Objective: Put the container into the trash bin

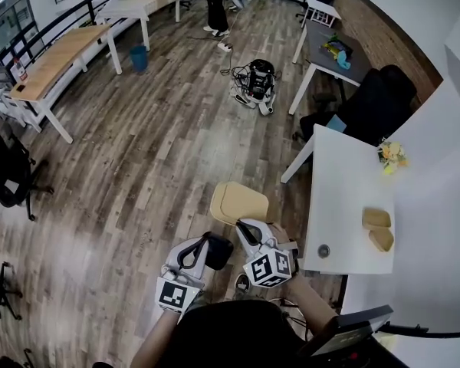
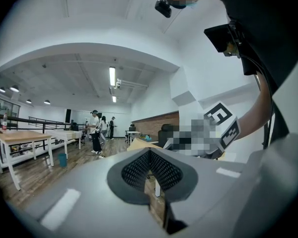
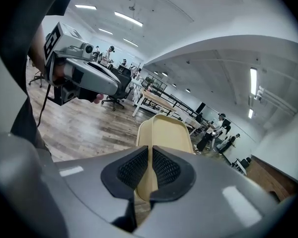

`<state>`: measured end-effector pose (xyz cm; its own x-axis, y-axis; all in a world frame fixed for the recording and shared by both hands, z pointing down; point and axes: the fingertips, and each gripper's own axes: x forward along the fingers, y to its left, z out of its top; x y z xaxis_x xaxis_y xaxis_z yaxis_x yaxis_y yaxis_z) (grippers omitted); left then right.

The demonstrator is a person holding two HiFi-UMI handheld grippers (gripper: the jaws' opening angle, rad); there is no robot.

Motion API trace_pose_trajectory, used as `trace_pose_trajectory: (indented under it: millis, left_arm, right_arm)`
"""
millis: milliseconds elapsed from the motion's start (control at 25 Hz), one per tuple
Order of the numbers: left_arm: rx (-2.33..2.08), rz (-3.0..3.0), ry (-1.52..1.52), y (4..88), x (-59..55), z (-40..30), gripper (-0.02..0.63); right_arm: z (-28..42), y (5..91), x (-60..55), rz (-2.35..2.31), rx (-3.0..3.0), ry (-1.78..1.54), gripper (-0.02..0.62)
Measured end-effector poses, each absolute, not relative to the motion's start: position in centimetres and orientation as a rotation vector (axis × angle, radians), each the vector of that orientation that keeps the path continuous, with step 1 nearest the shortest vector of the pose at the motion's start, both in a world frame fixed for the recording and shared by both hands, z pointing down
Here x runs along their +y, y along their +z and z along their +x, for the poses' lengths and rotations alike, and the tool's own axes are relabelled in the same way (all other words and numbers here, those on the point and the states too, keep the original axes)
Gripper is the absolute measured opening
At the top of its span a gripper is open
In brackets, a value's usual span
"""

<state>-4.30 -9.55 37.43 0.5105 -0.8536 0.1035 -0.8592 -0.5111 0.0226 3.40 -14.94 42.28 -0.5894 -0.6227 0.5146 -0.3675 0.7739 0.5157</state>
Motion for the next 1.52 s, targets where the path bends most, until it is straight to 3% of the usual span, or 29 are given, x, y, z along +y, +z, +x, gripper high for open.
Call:
trace_pose_trajectory:
  millis: [1520]
  left_arm:
    - [-1.466,2.557,0.228,43.8,-5.7,-5.7,-0.002]
  right_arm:
    - [0.5,54.8,-8.7,0.530,-2.223,-0.228,0.039]
